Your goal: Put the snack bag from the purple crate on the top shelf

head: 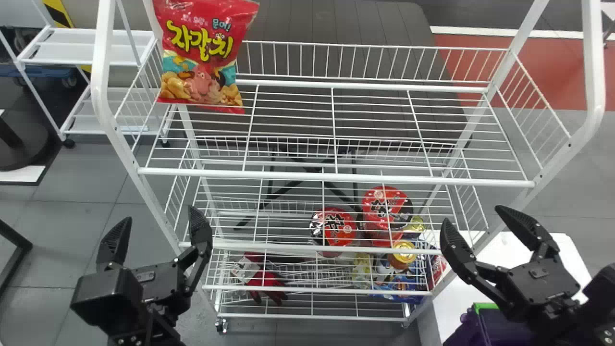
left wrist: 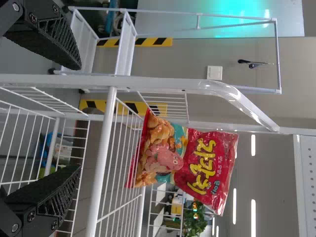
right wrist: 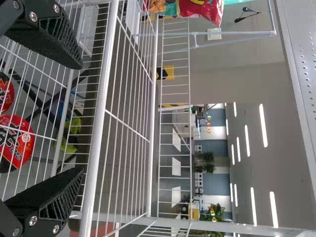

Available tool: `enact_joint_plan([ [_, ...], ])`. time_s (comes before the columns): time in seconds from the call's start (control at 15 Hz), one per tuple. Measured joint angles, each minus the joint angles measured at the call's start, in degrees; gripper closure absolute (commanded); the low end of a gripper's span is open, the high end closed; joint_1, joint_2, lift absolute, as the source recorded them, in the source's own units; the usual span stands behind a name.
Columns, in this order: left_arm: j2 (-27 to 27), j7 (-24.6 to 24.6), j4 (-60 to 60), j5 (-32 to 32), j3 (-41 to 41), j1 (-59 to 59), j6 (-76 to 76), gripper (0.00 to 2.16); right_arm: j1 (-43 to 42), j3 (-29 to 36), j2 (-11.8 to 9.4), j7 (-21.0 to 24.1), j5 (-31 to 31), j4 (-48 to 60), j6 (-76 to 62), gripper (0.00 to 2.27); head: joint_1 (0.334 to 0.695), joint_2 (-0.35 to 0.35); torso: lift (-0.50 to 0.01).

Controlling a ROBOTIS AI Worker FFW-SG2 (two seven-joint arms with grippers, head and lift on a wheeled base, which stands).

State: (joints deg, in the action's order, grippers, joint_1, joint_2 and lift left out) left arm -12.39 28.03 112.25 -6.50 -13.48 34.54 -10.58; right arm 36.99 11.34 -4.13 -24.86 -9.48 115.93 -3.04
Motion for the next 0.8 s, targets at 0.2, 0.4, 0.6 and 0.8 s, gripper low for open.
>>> enact_joint_plan([
  [0.2, 0.0, -0.05, -0.1, 0.0, -0.05, 0.0, 0.0, 0.11, -0.07, 0.08, 0.0, 0.21, -0.3, -0.04, 0.06, 0.08, 0.695, -0.035, -0.124],
  [0.4, 0.0, -0.05, -0.3, 0.0, -0.12, -0.09, 0.0, 0.11, -0.08, 0.09, 0.0, 0.72, -0.32, -0.09, 0.19, 0.08, 0.695, -0.039, -0.136],
  [0.6, 0.0, -0.06, -0.55, -0.07, -0.17, -0.28, -0.14, 0.11, -0.09, 0.09, 0.0, 0.96, -0.35, -0.23, 0.05, 0.08, 0.695, -0.041, -0.148],
  [0.8, 0.0, -0.17, -0.63, -0.16, -0.23, -0.51, -0.18, 0.11, -0.35, 0.06, 0.0, 0.96, -0.29, -0.47, 0.02, 0.08, 0.695, -0.043, -0.16],
])
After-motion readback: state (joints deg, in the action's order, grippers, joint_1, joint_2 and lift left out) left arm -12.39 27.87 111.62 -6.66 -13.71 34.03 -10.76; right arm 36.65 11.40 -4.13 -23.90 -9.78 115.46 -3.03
